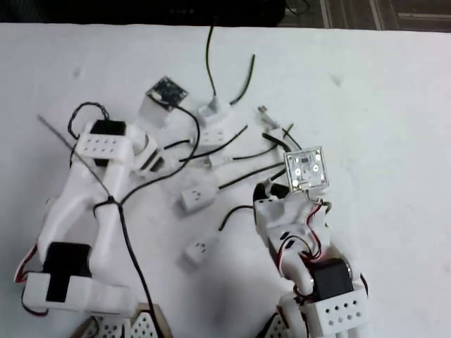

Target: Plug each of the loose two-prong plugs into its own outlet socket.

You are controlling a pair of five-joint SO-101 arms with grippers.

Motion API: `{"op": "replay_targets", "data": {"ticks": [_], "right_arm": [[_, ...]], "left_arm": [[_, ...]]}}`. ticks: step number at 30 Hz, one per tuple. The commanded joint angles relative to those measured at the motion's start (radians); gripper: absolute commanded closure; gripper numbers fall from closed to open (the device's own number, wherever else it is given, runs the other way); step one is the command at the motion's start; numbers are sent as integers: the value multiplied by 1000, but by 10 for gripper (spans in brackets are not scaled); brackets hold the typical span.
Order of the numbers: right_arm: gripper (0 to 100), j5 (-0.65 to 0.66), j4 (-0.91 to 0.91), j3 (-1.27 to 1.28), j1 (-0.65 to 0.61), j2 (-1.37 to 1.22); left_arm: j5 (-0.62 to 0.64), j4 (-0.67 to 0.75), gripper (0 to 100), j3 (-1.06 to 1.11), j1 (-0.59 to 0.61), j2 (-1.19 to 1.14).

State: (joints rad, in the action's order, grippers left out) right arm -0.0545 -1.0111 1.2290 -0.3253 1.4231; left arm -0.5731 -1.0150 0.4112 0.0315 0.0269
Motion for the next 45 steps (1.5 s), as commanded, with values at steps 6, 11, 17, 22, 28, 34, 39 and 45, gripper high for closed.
{"op": "replay_targets", "data": {"ticks": [6, 11, 17, 22, 28, 34, 39, 45], "right_arm": [[981, 5, 22, -6, -5, -2], [981, 5, 22, -6, -5, -4], [981, 5, 22, -6, -5, -5], [981, 5, 22, -6, -5, -5], [981, 5, 24, -6, -5, -5], [981, 5, 24, -6, -5, -1], [981, 5, 19, -6, -5, 1], [981, 5, 19, -6, -5, -1]], "left_arm": [[-253, -51, 789, -32, -1, 54], [-315, -15, 701, -46, 8, -61], [-358, 2, 705, -133, 12, -222], [-354, 0, 809, -193, 10, -295], [-353, -160, 981, -196, -33, -229], [-207, -304, 963, -192, -101, -125], [-186, -315, 954, -147, -157, -108], [-184, -308, 801, -127, -133, -107]]}}
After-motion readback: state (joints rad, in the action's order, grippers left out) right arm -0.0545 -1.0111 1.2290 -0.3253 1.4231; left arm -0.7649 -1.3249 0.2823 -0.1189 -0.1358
